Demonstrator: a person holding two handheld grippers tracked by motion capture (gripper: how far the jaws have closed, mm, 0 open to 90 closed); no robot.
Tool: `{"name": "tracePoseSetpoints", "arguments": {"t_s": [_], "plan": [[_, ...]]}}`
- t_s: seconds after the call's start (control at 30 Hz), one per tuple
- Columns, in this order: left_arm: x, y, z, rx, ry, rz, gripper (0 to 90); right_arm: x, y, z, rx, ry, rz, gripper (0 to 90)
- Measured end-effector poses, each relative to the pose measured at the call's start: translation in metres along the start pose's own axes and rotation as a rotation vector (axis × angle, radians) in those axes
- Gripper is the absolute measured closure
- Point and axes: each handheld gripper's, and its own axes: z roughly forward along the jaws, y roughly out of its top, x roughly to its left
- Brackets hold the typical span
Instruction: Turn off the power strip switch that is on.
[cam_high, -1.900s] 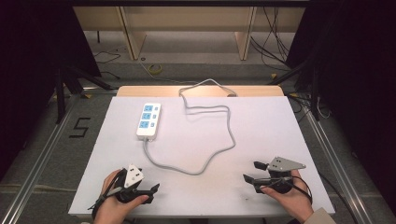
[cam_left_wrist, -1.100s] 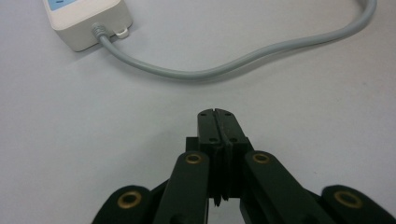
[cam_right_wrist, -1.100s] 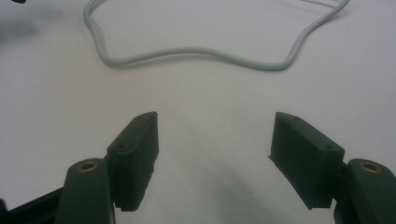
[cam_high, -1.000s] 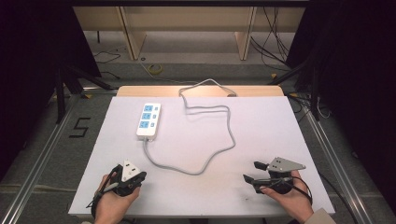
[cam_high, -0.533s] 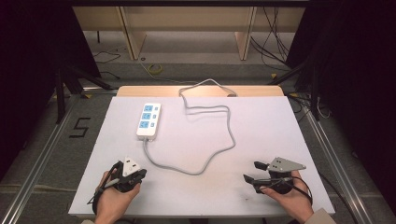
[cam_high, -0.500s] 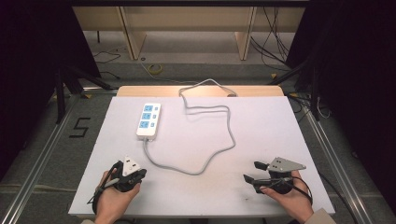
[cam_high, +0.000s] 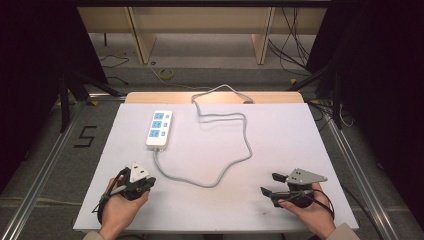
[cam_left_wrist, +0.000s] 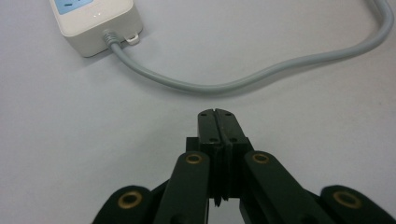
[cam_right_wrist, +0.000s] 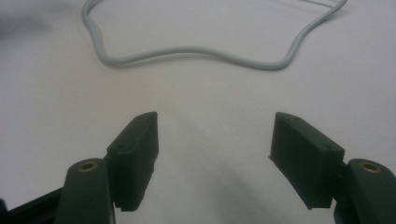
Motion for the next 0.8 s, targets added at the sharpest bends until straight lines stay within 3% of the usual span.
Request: {"name": "tracePoseSetpoints", "arguments": {"t_s": [0.8], "plan": [[0.02,0.031,0.009,0.005,0.023,-0.011,89.7,0.0,0.0,-0.001,-0.005,-0.007,0.006,33.0]]}}
